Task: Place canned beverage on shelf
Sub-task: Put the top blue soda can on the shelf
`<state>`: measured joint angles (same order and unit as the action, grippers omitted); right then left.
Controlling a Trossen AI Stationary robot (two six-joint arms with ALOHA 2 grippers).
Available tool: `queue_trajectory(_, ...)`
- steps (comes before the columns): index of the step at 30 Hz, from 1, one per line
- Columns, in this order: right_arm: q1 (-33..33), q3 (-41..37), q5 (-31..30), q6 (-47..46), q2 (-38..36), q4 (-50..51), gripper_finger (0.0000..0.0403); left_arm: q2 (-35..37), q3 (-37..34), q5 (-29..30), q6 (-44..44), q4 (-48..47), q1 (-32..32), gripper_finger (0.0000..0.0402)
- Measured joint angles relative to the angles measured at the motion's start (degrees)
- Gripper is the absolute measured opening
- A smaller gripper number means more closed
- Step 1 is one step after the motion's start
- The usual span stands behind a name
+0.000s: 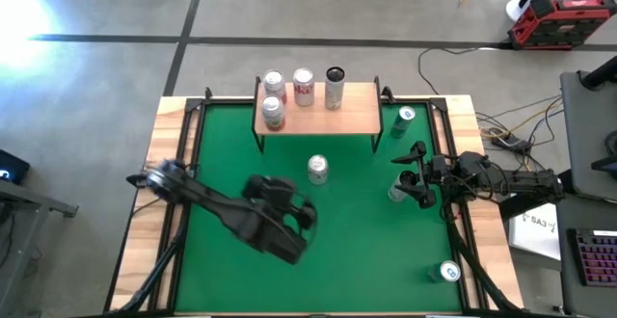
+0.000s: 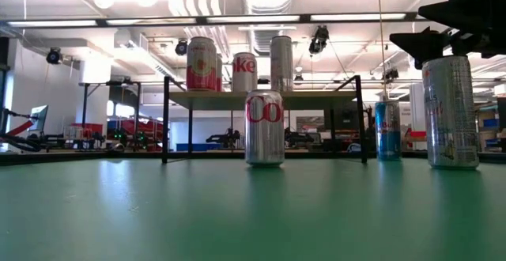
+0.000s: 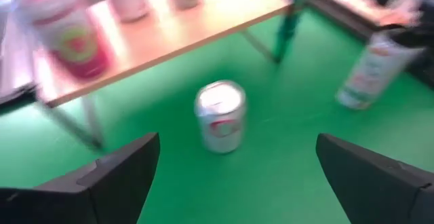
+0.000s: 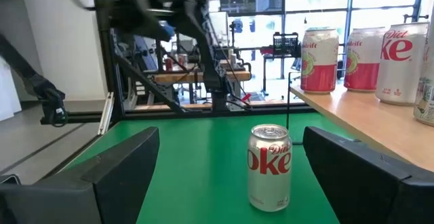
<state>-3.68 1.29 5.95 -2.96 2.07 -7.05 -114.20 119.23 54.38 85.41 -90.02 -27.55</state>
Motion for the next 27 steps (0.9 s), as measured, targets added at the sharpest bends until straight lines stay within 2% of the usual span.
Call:
queue_trajectory(4, 0.00, 0.00, -0.03, 0.02, 0.00, 0.48, 0.0357, 11.61, -18.99, -2.28, 0.80, 7.61, 0.24, 0.0380)
queue_trajectory(9, 0.00, 0.00, -0.01, 0.03, 0.00, 0.51, 0.0357, 30.23, -45.35, 1.79, -7.68, 29.60, -0.41, 0.0380)
queue_trajectory(13, 0.00, 0.00, -0.01, 0.02, 0.00, 0.61, 0.0357, 44.17, -65.45, 1.96, -22.01, 52.21, 1.25, 0.0380)
queue_trajectory(18, 0.02, 0.01, -0.02, 0.01, 0.00, 0.85, 0.0357, 59.36, -87.45, 0.28, -46.90, 83.82, 5.11, 0.0380)
queue_trajectory(21, 0.00, 0.01, -0.01, 0.02, 0.00, 0.84, 0.0357, 66.28, -98.57, -3.93, -58.11, 101.51, 8.54, 0.0380)
queue_trajectory(25, 0.00, -0.01, -0.03, 0.02, 0.00, 0.85, 0.0357, 72.36, -109.69, -11.05, -62.10, 116.46, 12.87, 0.0380)
queue_trajectory(27, 0.00, 0.01, -0.03, 0.00, 0.00, 0.83, 0.0357, 73.97, -113.30, -12.18, -62.44, 120.87, 13.97, 0.0380)
